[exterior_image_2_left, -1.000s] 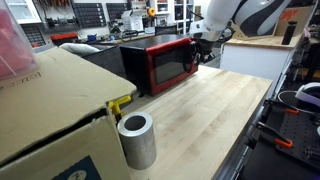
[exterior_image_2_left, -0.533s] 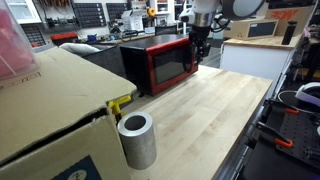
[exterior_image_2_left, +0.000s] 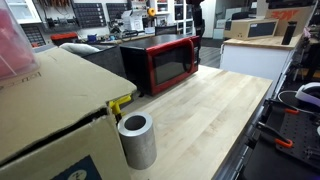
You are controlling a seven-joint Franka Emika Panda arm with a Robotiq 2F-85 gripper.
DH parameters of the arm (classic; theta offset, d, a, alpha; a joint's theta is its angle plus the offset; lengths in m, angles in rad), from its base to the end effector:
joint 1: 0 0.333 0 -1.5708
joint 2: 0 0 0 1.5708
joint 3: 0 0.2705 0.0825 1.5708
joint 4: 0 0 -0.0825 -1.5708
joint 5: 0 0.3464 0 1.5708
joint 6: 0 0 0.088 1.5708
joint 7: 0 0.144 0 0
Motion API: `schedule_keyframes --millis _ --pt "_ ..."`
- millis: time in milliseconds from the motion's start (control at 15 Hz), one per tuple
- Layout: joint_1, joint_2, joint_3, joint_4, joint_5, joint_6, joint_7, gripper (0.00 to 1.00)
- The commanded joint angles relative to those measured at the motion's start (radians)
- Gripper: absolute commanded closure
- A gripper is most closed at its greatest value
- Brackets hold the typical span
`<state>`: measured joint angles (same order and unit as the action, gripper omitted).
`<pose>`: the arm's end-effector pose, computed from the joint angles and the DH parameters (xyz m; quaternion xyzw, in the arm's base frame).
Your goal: Close the microwave door.
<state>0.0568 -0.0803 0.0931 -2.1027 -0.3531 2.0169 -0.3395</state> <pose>0.4970 0.0432 0.3930 0.9361 0.3122 -0.0185 0.1609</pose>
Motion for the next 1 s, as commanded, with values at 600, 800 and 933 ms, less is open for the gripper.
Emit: schedule_keyframes --millis 600,800,933 --pt "0.002 0.009 0.004 0.182 -0.001 -0.114 0.632 0.00" --pt "0.000 -0.015 0.007 0.181 -0.054 -0.070 0.765 0.00" --pt "0.000 -0.034 0.014 0.175 -0.116 -0.043 0.831 0.00"
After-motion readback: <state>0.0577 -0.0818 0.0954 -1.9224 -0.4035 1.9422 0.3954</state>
